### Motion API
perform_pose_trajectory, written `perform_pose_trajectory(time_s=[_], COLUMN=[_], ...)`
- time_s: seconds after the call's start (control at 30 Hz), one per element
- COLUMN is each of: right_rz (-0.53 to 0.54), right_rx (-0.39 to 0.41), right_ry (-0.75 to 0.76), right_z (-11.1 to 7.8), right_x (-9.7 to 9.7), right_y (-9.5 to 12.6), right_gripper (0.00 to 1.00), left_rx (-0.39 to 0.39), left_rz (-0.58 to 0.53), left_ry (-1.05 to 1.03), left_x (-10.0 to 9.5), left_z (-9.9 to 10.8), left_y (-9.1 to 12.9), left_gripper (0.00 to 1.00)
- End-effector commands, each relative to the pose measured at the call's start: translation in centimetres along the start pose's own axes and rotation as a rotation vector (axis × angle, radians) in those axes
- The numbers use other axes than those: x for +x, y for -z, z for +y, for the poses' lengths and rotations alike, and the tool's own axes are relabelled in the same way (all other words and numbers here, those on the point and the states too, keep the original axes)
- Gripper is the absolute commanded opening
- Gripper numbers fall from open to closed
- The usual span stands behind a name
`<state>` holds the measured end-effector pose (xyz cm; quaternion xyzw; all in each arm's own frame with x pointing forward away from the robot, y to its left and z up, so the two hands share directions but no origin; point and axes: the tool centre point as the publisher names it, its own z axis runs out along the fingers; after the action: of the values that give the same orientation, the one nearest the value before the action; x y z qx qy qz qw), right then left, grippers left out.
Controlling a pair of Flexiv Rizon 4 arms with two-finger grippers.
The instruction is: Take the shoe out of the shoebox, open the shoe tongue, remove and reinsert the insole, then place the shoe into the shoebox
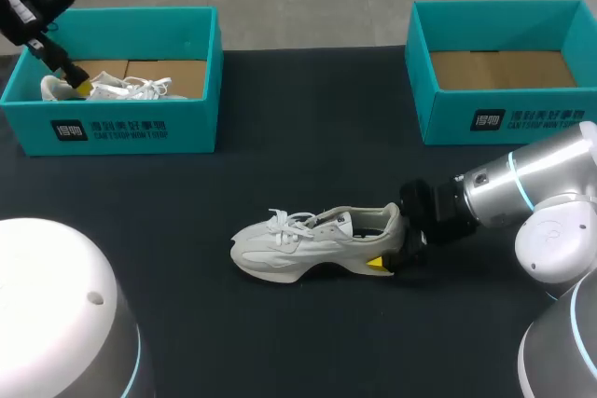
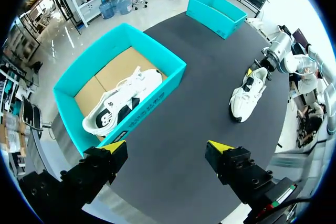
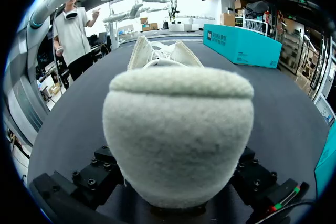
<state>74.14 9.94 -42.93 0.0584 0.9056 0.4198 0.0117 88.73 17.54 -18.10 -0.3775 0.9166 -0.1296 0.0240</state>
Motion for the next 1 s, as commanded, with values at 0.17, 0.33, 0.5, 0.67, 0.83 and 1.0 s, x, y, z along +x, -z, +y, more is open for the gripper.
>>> perform_pose_trajectory(time_s=[0.17,0.33,0.5,0.67,0.83,1.0], right_rz=[-0.002,-0.002,-0.002,-0.002,-0.002,-0.002], right_rx=[0.002,0.002,0.002,0.002,0.002,0.002], right_ry=[0.0,0.0,0.0,0.0,0.0,0.0], right_z=[-0.1,-0.1,-0.1,-0.1,-0.1,-0.1], right_x=[0.1,0.1,0.1,0.1,0.1,0.1], right_y=[-0.3,-0.3,-0.3,-0.3,-0.3,-0.3], right_gripper=[0.0,0.0,0.0,0.0,0.0,0.0], left_rx=[0.001,-0.016,-0.058,-0.088,-0.109,-0.102], left_rz=[0.0,-0.049,-0.081,-0.118,-0.136,-0.163], left_ry=[-0.001,0.042,0.227,0.355,0.447,0.505], left_x=[0.0,0.6,2.9,5.3,7.6,10.9], left_z=[0.0,-0.3,-2.0,-3.3,-4.7,-5.8], left_y=[0.0,-0.3,-1.6,-2.7,-3.7,-4.6], left_gripper=[1.0,1.0,1.0,1.0,1.0,1.0])
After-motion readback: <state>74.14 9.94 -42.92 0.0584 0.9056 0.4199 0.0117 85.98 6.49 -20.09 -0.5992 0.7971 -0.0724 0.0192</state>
